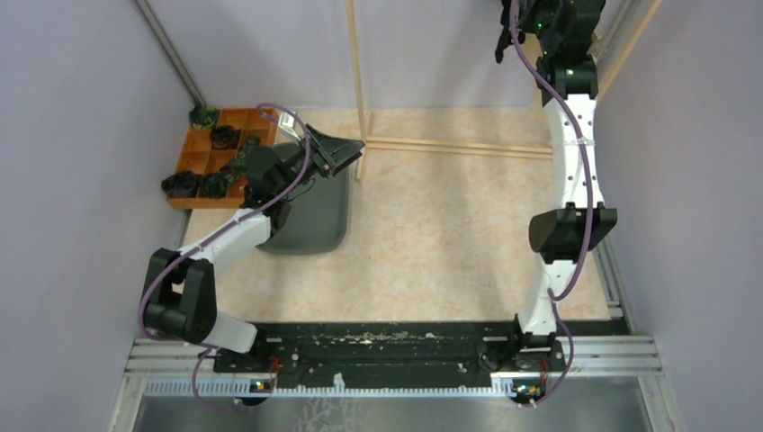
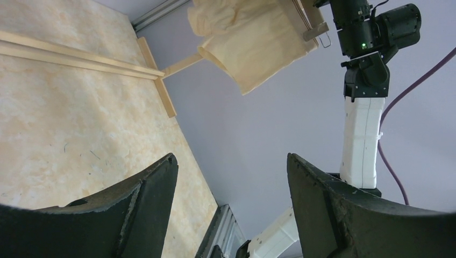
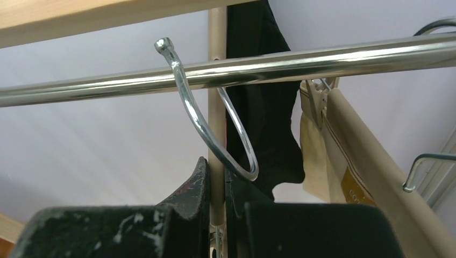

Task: Clip the underwear to the hanger
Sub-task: Place the hanger at the clothesline.

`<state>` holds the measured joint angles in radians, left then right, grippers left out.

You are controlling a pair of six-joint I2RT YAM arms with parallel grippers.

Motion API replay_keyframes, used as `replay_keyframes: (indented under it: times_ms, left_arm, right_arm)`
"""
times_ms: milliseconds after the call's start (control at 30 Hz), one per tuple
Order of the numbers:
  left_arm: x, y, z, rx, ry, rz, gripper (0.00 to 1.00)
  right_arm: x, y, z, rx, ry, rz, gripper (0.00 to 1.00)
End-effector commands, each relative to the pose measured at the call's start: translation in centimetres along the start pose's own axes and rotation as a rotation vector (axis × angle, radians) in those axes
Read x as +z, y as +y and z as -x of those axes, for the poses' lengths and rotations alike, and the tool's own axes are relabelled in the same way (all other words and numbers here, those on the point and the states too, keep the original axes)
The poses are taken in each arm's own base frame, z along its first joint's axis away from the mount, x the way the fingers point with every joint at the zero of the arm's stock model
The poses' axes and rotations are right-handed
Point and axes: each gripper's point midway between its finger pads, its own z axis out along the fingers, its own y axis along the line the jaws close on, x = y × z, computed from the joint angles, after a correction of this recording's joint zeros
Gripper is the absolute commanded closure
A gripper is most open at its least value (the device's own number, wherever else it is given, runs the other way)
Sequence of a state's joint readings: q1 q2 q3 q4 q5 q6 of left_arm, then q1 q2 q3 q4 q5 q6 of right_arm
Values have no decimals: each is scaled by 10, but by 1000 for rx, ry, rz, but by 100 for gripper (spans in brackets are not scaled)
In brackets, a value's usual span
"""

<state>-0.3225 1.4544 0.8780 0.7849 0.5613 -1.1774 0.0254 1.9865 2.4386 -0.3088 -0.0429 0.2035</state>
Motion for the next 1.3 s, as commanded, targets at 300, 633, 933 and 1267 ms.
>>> replay_keyframes:
  times_ms: [300, 633, 933, 1267]
  left_arm:
    - [1, -3, 3, 28, -1, -11, 21]
    - [4, -2, 6, 36, -2, -5, 21]
    - [4, -1, 7, 33, -5, 3, 21]
    - [5, 0, 9, 37, -12, 14, 21]
  right_arm:
    - [6, -6, 57, 25, -196, 23, 100]
    - [6, -8, 57, 38, -196, 40, 100]
    - [8, -14, 61, 52, -210, 46, 100]
    - [18, -24, 55, 81, -214, 56, 100]
